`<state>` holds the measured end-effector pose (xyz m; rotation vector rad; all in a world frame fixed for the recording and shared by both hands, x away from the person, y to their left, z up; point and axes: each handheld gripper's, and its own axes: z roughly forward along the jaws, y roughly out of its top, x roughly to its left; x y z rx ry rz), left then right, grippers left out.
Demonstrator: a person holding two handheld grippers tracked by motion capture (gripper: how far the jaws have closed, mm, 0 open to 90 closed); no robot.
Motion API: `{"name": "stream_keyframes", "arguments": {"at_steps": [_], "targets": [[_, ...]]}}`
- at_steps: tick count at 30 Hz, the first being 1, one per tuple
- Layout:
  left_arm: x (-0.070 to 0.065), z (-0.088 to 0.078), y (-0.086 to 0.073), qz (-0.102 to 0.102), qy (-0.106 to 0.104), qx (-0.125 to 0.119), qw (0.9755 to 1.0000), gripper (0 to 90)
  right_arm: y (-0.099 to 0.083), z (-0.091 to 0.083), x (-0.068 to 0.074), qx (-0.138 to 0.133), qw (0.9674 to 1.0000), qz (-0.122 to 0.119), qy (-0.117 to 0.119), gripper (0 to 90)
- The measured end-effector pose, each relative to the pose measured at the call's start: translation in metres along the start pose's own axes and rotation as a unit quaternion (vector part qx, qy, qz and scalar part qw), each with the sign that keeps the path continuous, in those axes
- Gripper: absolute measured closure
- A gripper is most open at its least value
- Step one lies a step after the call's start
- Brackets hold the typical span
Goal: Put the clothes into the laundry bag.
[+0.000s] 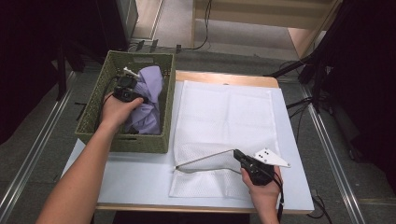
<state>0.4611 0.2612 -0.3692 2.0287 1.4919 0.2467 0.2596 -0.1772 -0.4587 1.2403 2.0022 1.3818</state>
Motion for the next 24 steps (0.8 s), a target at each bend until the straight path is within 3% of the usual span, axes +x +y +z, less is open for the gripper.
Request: {"name": "stream_keyframes", "arguments": {"at_steps": [2,3,6,10,14,20,24], "targets": [[0.001,-0.003,-0.001,-0.001,-0.002,-0.008,1.0,78.5,0.0,0.0,0.0,-0.002,1.0,0.0,0.0,90.0],[0.002,-0.011,-0.004,0.0,-0.006,-0.027,0.9996,78.5,0.001,0.0,0.0,-0.002,1.0,0.0,0.0,90.0],[0.002,-0.023,-0.006,0.004,-0.007,-0.055,0.9985,78.5,0.001,0.001,0.001,-0.003,1.0,0.001,0.001,90.0],[-0.001,-0.038,-0.007,0.002,-0.019,-0.093,0.9955,78.4,0.002,0.001,0.002,-0.003,1.0,0.0,0.001,90.0],[-0.009,-0.054,-0.01,0.014,-0.041,-0.127,0.9909,78.1,0.003,0.001,0.002,-0.002,1.0,0.002,0.003,90.0],[-0.019,-0.07,-0.013,0.024,-0.064,-0.16,0.9848,77.8,0.002,0.002,0.003,0.0,1.0,0.001,0.006,90.0],[-0.03,-0.075,-0.015,0.032,-0.083,-0.163,0.9826,77.5,0.003,0.003,0.003,-0.001,1.0,0.0,0.007,90.0]]}}
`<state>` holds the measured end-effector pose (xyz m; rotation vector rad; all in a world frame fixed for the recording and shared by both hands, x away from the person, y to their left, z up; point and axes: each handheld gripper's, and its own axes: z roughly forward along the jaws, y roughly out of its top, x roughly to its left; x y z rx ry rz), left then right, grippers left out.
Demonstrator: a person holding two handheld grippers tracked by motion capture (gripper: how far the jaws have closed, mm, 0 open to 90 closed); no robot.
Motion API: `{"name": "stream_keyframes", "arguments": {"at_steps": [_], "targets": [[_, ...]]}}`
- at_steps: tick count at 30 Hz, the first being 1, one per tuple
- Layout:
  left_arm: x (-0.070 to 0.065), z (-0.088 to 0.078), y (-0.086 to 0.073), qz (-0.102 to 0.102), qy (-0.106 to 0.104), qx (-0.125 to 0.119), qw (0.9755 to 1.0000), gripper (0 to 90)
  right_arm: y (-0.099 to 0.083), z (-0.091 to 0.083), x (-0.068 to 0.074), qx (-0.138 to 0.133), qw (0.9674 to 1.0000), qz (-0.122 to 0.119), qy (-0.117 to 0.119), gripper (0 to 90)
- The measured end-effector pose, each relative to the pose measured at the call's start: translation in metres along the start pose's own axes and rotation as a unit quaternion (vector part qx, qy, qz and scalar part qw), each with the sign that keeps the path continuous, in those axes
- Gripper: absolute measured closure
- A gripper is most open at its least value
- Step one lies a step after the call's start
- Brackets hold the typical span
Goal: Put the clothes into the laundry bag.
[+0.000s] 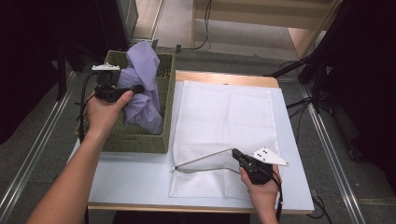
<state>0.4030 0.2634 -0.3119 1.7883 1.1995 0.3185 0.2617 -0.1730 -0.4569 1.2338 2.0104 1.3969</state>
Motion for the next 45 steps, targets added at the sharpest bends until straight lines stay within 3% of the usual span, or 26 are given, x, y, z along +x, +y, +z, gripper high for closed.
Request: {"name": "stream_keyframes", "arguments": {"at_steps": [4,7,14,16,21,24,26,28,31,36,37,38,40,45], "targets": [[-0.019,0.001,-0.004,0.011,-0.027,0.0,0.9996,77.4,0.001,0.001,0.001,0.001,1.0,0.0,0.003,90.0],[-0.04,0.005,-0.013,0.023,-0.053,0.013,0.9982,77.3,0.001,0.001,0.001,-0.001,1.0,0.0,0.003,90.0],[-0.085,0.015,-0.036,0.053,-0.099,0.035,0.993,77.3,0.002,0.001,0.002,-0.002,1.0,-0.001,0.003,90.0],[-0.096,0.016,-0.043,0.065,-0.11,0.042,0.991,77.3,0.003,0.001,0.002,-0.003,1.0,0.0,0.003,90.0],[-0.12,0.018,-0.064,0.075,-0.159,0.068,0.9821,77.5,0.003,0.001,0.002,-0.005,0.9998,0.015,0.012,90.0],[-0.13,0.02,-0.078,0.074,-0.183,0.08,0.9771,77.5,0.005,0.001,0.003,-0.007,0.9998,0.012,0.013,90.0],[-0.135,0.021,-0.086,0.08,-0.188,0.091,0.9746,77.5,0.006,0.001,0.003,-0.008,0.9998,0.01,0.013,90.0],[-0.142,0.022,-0.096,0.083,-0.204,0.103,0.97,77.6,0.006,0.001,0.004,-0.009,0.9998,0.009,0.013,90.0],[-0.149,0.023,-0.108,0.088,-0.213,0.113,0.9665,77.6,0.007,0.001,0.005,-0.009,0.9998,0.008,0.013,90.0],[-0.151,0.025,-0.122,0.086,-0.226,0.113,0.9638,77.4,0.007,0.003,0.005,-0.007,0.9999,0.009,0.011,90.0],[-0.151,0.028,-0.13,0.083,-0.239,0.122,0.9597,77.2,0.01,0.004,0.004,-0.008,0.9996,0.021,0.016,89.9],[-0.153,0.03,-0.133,0.083,-0.244,0.126,0.9579,77.1,0.013,0.004,0.004,-0.009,0.9995,0.024,0.016,89.9],[-0.156,0.033,-0.139,0.09,-0.244,0.136,0.956,76.9,0.019,0.004,0.005,-0.008,0.9997,0.019,0.015,89.9],[-0.165,0.035,-0.145,0.089,-0.25,0.133,0.9549,76.4,0.024,0.012,0.002,-0.002,1.0,0.006,-0.002,89.8]]}}
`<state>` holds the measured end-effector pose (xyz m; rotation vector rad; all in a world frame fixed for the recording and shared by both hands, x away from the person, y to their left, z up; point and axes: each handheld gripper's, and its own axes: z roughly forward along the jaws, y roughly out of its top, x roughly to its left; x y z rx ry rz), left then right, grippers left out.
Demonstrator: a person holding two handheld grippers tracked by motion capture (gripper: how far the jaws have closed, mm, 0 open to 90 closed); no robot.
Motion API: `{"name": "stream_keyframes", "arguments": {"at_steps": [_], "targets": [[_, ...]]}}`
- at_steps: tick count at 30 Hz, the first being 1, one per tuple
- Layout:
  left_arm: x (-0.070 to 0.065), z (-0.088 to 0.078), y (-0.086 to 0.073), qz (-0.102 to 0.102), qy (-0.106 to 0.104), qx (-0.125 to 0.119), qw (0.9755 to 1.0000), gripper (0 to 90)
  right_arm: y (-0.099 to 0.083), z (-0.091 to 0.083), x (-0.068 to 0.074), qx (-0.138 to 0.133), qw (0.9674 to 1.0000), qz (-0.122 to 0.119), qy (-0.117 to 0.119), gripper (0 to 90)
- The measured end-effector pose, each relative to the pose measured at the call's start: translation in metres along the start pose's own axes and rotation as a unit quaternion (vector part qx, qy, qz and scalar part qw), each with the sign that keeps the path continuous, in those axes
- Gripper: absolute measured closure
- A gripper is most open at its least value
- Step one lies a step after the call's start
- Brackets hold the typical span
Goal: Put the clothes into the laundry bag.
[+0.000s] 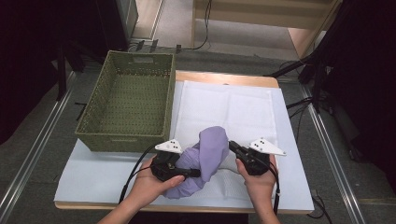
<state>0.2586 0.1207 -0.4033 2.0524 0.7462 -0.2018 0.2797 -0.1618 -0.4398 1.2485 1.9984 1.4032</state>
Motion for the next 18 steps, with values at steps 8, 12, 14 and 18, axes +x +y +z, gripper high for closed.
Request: {"name": "stream_keyframes", "arguments": {"at_steps": [8,12,14,18], "targets": [[-0.013,0.024,-0.014,0.025,-0.039,0.052,0.9975,75.7,-0.003,0.007,-0.005,-0.002,0.9998,0.017,0.002,89.7],[-0.011,0.041,-0.021,0.035,-0.034,0.109,0.9928,74.5,-0.001,0.005,-0.01,-0.014,0.9988,0.042,0.022,89.7],[-0.007,0.049,-0.024,0.024,-0.034,0.122,0.9917,73.8,0.0,0.003,-0.011,-0.018,0.9986,0.044,0.022,89.7],[-0.004,0.05,-0.02,0.004,-0.012,0.117,0.9931,73.6,0.002,0.0,-0.009,-0.024,0.9986,0.04,0.026,89.7]]}}
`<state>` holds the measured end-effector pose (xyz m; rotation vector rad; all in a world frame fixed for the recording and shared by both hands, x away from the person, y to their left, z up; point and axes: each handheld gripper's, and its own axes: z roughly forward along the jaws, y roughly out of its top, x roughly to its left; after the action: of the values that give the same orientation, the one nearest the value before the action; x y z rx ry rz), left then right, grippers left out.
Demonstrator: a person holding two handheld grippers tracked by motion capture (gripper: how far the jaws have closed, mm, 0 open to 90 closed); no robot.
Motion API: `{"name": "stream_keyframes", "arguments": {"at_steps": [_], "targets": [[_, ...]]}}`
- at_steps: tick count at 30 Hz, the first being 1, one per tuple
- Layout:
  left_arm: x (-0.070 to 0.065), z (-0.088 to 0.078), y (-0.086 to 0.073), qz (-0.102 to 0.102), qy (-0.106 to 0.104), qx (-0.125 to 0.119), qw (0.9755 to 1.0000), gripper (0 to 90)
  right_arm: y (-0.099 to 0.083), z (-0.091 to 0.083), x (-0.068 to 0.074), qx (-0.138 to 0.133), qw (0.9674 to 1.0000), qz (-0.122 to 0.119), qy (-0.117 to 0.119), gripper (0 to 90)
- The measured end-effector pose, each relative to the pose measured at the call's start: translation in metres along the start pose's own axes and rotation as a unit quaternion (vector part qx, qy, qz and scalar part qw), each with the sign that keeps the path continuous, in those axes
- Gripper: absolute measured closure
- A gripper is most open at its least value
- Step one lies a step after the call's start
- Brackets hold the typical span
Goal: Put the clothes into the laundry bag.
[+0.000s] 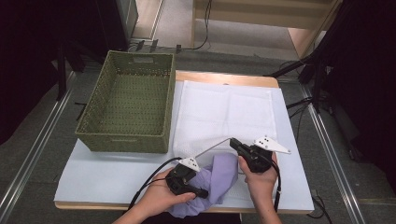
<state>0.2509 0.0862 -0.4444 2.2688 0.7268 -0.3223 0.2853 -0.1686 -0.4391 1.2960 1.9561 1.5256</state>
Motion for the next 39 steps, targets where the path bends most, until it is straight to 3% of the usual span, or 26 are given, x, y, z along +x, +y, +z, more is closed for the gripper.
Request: {"name": "stream_keyframes", "arguments": {"at_steps": [2,5,6,7,9,16,18,20,21,22,25,26,27,29,30,32,34,35,36,37,38,39], "targets": [[-0.001,-0.005,0.004,-0.002,0.025,-0.012,0.9996,74.2,0.002,-0.003,0.003,-0.006,1.0,-0.003,0.004,89.7],[0.001,-0.017,0.008,-0.022,0.057,-0.045,0.9971,74.1,0.007,-0.01,0.01,-0.017,0.9998,-0.011,0.006,89.6],[0.001,-0.017,0.008,-0.022,0.057,-0.045,0.9971,73.2,0.01,-0.013,0.014,-0.023,0.9995,-0.02,0.007,89.6],[0.006,-0.017,0.008,-0.035,0.087,-0.055,0.9941,71.4,0.012,-0.015,0.016,-0.025,0.9994,-0.025,0.005,89.6],[0.011,-0.012,0.006,-0.045,0.105,-0.05,0.9923,65.3,0.012,-0.016,0.019,-0.024,0.9993,-0.027,0.006,89.5],[0.01,-0.017,0.001,-0.032,0.077,-0.071,0.994,48.6,-0.001,-0.01,0.012,-0.002,0.9997,-0.023,-0.007,89.6],[0.008,-0.019,0.003,-0.03,0.072,-0.075,0.9941,54.8,-0.002,-0.012,0.01,-0.004,0.9997,-0.023,-0.007,89.6],[0.007,-0.02,0.004,-0.031,0.073,-0.074,0.9941,69.2,-0.001,-0.012,0.01,-0.005,0.9998,-0.02,-0.006,89.6],[0.005,-0.022,0.007,-0.022,0.077,-0.087,0.993,79.4,0.0,-0.013,0.01,-0.009,0.9998,-0.02,-0.004,89.6],[0.003,-0.023,0.011,-0.014,0.091,-0.103,0.9905,81.7,0.001,-0.014,0.01,-0.009,0.9998,-0.02,-0.002,89.6],[0.004,-0.027,0.015,-0.042,0.108,-0.165,0.9795,82.2,0.002,-0.015,0.014,-0.012,0.9997,-0.02,0.005,89.5],[0.006,-0.025,0.015,-0.046,0.12,-0.172,0.9767,80.1,0.002,-0.015,0.014,-0.015,0.9996,-0.022,0.005,89.6],[0.01,-0.019,0.015,-0.049,0.126,-0.157,0.9783,76.1,0.002,-0.016,0.015,-0.014,0.9996,-0.024,0.005,89.5],[0.015,-0.007,0.013,-0.051,0.112,-0.106,0.9866,62.6,0.001,-0.016,0.014,-0.011,0.9997,-0.021,0.003,89.6],[0.016,-0.004,0.01,-0.047,0.104,-0.102,0.9882,56.5,-0.001,-0.016,0.013,-0.009,0.9997,-0.02,0.003,89.6],[0.014,-0.004,0.006,-0.043,0.095,-0.11,0.9884,47.2,-0.003,-0.016,0.012,-0.006,0.9998,-0.02,0.002,89.5],[0.008,-0.018,0.003,-0.021,0.085,-0.136,0.9868,43.6,-0.002,-0.017,0.012,-0.007,0.9997,-0.021,0.002,89.6],[0.008,-0.018,0.003,-0.021,0.085,-0.136,0.9868,43.0,-0.002,-0.017,0.012,-0.007,0.9997,-0.021,0.002,89.6],[0.005,-0.028,0.003,-0.019,0.071,-0.159,0.9845,44.0,-0.001,-0.018,0.012,-0.01,0.9997,-0.022,0.003,89.5],[0.004,-0.031,0.002,-0.019,0.069,-0.162,0.9843,46.7,0.0,-0.018,0.012,-0.01,0.9997,-0.022,0.002,89.5],[0.004,-0.031,0.002,-0.019,0.069,-0.162,0.9843,52.9,0.0,-0.018,0.013,-0.011,0.9997,-0.022,0.002,89.5],[0.002,-0.027,0.002,-0.008,0.076,-0.143,0.9867,64.5,0.0,-0.018,0.013,-0.01,0.9997,-0.021,0.004,89.5]]}}
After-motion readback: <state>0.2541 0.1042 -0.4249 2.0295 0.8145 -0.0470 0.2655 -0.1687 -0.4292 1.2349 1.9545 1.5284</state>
